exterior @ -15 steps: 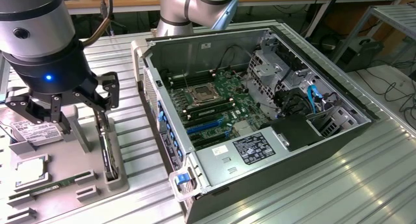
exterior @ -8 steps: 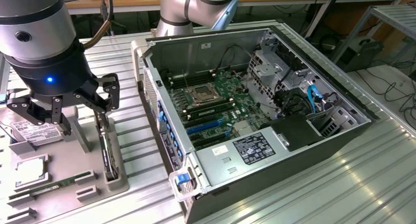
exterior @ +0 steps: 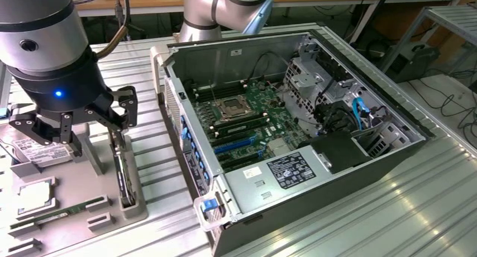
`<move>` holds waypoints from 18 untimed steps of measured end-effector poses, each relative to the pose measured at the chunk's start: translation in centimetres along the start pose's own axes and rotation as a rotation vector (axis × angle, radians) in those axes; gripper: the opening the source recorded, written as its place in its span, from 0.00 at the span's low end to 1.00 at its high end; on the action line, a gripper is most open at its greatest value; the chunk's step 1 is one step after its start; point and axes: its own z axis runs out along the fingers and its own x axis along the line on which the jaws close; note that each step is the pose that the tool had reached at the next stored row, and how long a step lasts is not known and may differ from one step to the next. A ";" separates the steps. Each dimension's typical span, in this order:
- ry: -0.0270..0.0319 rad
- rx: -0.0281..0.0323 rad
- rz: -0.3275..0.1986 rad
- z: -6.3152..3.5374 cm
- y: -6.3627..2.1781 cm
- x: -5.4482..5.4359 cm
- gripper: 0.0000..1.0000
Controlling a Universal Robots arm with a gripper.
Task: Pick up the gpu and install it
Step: 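Pick up the gpu and move the gpu toward the slot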
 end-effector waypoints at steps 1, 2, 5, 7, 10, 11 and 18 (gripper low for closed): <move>0.0001 0.0001 0.000 0.03 0.00 0.0 0.66; 0.0001 0.0001 0.000 0.07 0.00 0.0 0.66; 0.0000 0.0001 0.000 0.25 -0.01 0.0 0.66; 0.0000 0.0001 0.000 0.34 -0.01 0.0 0.66; 0.0001 0.0001 0.000 0.46 -0.01 0.0 0.66; 0.0000 0.0001 0.000 0.51 -0.01 0.0 0.66; 0.0001 0.0001 0.000 0.78 -0.02 0.0 0.66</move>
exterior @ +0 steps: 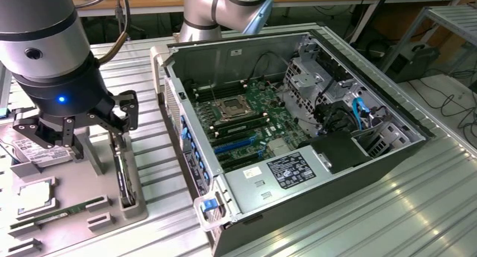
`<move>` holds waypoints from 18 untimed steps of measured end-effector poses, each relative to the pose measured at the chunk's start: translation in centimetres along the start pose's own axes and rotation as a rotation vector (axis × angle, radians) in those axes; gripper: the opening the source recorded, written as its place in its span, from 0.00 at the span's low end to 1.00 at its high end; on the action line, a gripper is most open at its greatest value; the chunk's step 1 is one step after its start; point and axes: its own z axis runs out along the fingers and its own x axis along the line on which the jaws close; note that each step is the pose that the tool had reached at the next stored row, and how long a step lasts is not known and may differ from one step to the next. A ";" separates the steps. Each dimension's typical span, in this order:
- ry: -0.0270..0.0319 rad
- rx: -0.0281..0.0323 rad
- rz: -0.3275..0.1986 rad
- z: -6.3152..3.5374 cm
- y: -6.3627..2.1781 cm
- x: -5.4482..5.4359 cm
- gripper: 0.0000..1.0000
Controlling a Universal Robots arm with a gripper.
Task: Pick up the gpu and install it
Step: 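Pick up the gpu and move the gpu toward the slot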
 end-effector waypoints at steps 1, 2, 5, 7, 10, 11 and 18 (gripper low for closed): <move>0.0000 0.0000 0.000 0.04 0.00 0.0 0.66; 0.0000 0.0000 0.000 0.08 0.00 0.0 0.66; 0.0000 0.0000 0.000 0.26 -0.01 0.0 0.66; -0.0001 -0.0001 0.000 0.34 -0.01 0.0 0.66; 0.0001 0.0001 0.000 0.47 -0.01 0.0 0.66; 0.0001 0.0001 0.000 0.49 -0.01 0.0 0.66; 0.0000 0.0000 0.000 0.72 -0.02 0.0 0.66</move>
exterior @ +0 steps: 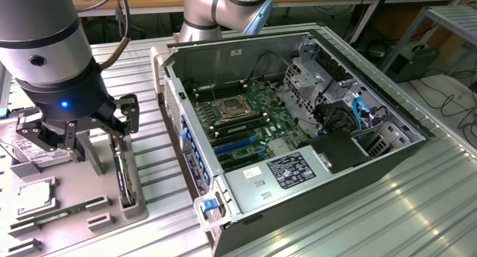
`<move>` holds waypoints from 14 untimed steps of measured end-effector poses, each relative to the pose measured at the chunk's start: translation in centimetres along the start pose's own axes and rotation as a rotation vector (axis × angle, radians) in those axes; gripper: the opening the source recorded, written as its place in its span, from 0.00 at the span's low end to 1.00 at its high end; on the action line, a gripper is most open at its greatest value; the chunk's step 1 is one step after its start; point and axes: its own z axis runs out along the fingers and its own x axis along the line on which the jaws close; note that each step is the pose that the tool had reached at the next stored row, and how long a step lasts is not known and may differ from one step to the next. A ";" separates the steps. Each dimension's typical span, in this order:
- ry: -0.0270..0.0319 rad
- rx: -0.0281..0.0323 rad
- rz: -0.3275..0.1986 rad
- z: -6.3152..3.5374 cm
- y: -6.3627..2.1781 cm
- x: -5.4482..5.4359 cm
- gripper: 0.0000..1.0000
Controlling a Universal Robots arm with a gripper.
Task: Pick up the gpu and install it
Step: 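Pick up the gpu and move the gpu toward the slot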
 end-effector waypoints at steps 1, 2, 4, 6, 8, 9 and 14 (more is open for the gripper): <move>0.0000 -0.0001 0.000 0.04 0.00 0.0 0.66; -0.0001 -0.0001 0.000 0.08 0.00 0.0 0.66; 0.0000 0.0000 0.000 0.16 0.00 0.0 0.66; 0.0007 -0.0002 0.000 0.31 0.00 -0.2 0.66; 0.0011 -0.0001 0.000 0.40 0.00 -0.2 0.66; 0.0011 -0.0001 0.000 0.46 -0.01 -0.3 0.66; 0.0012 0.0001 0.000 0.84 -0.04 -0.4 0.66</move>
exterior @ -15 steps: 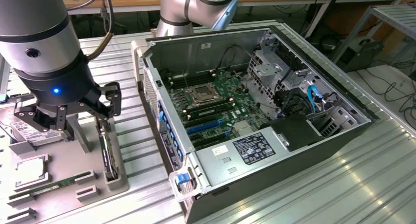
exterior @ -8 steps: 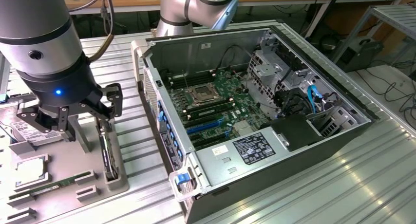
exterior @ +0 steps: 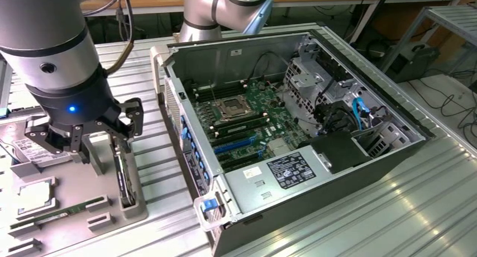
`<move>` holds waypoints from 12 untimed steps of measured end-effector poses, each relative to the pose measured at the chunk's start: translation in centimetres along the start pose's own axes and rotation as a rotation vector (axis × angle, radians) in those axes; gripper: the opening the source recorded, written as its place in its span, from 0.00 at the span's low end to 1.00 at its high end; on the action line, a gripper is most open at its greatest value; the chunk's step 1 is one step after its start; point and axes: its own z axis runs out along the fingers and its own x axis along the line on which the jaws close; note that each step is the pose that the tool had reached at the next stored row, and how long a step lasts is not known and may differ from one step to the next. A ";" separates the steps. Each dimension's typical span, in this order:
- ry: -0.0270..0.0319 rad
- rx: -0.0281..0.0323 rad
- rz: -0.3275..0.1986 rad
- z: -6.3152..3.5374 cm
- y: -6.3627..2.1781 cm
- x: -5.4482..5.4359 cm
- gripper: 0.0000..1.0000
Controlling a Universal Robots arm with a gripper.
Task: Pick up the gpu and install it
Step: 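Pick up the gpu and move the gpu toward the slot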
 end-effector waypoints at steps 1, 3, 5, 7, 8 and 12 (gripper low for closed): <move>0.0001 0.0001 0.000 0.04 0.00 0.0 0.66; 0.0000 -0.0001 0.000 0.17 -0.01 0.0 0.66; -0.0001 0.0000 0.000 0.34 -0.01 0.0 0.66; -0.0001 -0.0001 0.000 0.53 -0.02 0.0 0.66; -0.0001 0.0000 0.000 0.62 -0.02 0.0 0.66; 0.0000 0.0000 0.000 1.04 -0.03 0.0 0.66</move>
